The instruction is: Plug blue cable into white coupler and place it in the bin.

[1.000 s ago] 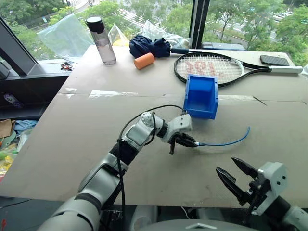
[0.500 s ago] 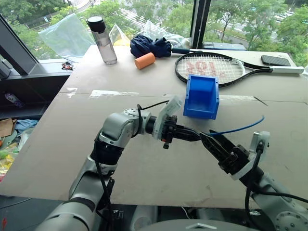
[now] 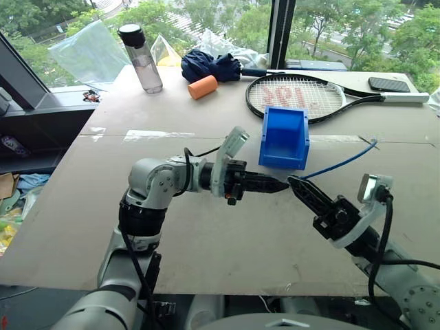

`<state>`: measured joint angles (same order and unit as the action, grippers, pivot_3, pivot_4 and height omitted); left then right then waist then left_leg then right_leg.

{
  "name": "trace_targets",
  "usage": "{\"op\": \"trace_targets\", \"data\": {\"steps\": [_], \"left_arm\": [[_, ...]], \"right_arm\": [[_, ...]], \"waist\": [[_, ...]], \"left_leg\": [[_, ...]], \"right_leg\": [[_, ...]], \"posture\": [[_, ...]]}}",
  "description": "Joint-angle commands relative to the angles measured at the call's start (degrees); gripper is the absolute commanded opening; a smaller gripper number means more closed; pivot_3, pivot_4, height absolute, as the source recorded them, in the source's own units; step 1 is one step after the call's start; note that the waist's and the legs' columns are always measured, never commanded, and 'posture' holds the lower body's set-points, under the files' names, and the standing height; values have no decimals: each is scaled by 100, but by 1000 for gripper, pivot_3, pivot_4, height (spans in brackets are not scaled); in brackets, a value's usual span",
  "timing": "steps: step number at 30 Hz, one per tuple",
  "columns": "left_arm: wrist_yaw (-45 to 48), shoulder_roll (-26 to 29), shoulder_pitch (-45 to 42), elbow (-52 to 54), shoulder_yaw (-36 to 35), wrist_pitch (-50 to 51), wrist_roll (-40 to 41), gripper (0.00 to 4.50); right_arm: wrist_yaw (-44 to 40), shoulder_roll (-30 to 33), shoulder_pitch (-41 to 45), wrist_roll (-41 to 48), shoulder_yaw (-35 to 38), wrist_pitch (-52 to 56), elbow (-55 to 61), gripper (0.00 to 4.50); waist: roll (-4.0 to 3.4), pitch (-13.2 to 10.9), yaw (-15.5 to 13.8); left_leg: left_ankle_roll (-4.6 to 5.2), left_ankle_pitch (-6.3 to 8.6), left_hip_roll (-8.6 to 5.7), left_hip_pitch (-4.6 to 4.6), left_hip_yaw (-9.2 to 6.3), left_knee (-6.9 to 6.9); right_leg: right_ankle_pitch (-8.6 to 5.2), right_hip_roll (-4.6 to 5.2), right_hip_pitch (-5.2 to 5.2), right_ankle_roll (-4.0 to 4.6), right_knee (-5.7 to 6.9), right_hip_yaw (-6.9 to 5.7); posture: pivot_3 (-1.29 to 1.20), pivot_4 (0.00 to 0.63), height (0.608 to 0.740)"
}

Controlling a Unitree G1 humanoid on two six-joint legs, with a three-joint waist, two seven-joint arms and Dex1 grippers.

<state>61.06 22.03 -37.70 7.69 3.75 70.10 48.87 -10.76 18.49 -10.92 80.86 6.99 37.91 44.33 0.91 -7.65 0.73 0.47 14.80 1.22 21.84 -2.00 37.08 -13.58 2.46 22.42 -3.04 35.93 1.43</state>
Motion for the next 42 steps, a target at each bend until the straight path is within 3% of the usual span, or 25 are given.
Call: {"op": "trace_targets", "data": {"steps": [1, 7, 10, 14, 22, 30, 31, 37, 42], "left_arm": [[-413, 150, 114, 242, -587, -71, 180, 1718], [-1147, 1132, 830, 275, -1267, -1485, -946, 4433], [-1159, 1644, 1322, 74, -1200, -2582, -1773, 4433], [-1042, 1874, 1915, -136, -928, -3874, -2563, 4433], [-1054, 1459, 2081, -758, -434, -5094, -3200, 4433], [-316, 1374, 1357, -2287, 138, -6164, -3752, 731], [-211, 1354, 1256, -2457, 194, -6286, -3791, 492], [627, 1338, 921, -2549, 297, -6246, -3528, 526], [1196, 1053, 685, -1516, 835, -5486, -3232, 526]], "right_arm": [[105, 79, 99, 242, -39, -154, 131, 0], [-16, 166, 40, 141, -76, -280, 20, 0], [-108, 153, 103, -156, -191, -325, -177, 0], [-305, 152, 170, -406, -302, -350, -417, 0], [-475, 304, 267, -545, -165, -324, -609, 0], [-114, 398, 217, -404, -19, -351, -331, 0], [-64, 405, 209, -380, -2, -356, -290, 0], [9, 573, 123, -532, 49, -377, -91, 0], [-466, 1248, 711, -1821, -494, -215, -164, 0]], "waist": [[0, 0, 1], [-1, -3, 9], [-1, -2, -15], [1, -3, -38], [4, -1, -82], [9, 1, -74], [8, 1, -76], [9, 1, -63], [9, -1, -40]], "left_leg": [[0, 0, 0, 0, 0, -1], [0, 0, 3, -5, 4, -20], [0, 0, 3, -3, 8, -22], [-1, 0, 2, -3, 17, -25], [0, 0, -2, -1, 21, -25], [0, 0, -5, 1, 19, -25], [0, 0, -6, 2, 19, -25], [0, 0, -6, 2, 18, -24], [0, 0, -6, 6, 18, -17]], "right_leg": [[0, 0, 1, 0, 0, 0], [0, -5, 12, 1, 1, 10], [-2, -3, 14, 5, -2, 10], [-4, 1, 16, 10, -4, 16], [-3, 16, 17, 11, -5, 16], [0, 12, 17, 4, -4, 11], [1, 11, 17, 4, -4, 11], [4, 12, 15, -2, -3, 10], [0, 12, 17, 4, -4, 10]], "posture": [[0, 150, 740], [0, 150, 740], [0, 150, 740], [0, 150, 740], [0, 150, 740], [0, 150, 740], [0, 150, 740], [0, 150, 740], [0, 150, 740]]}}
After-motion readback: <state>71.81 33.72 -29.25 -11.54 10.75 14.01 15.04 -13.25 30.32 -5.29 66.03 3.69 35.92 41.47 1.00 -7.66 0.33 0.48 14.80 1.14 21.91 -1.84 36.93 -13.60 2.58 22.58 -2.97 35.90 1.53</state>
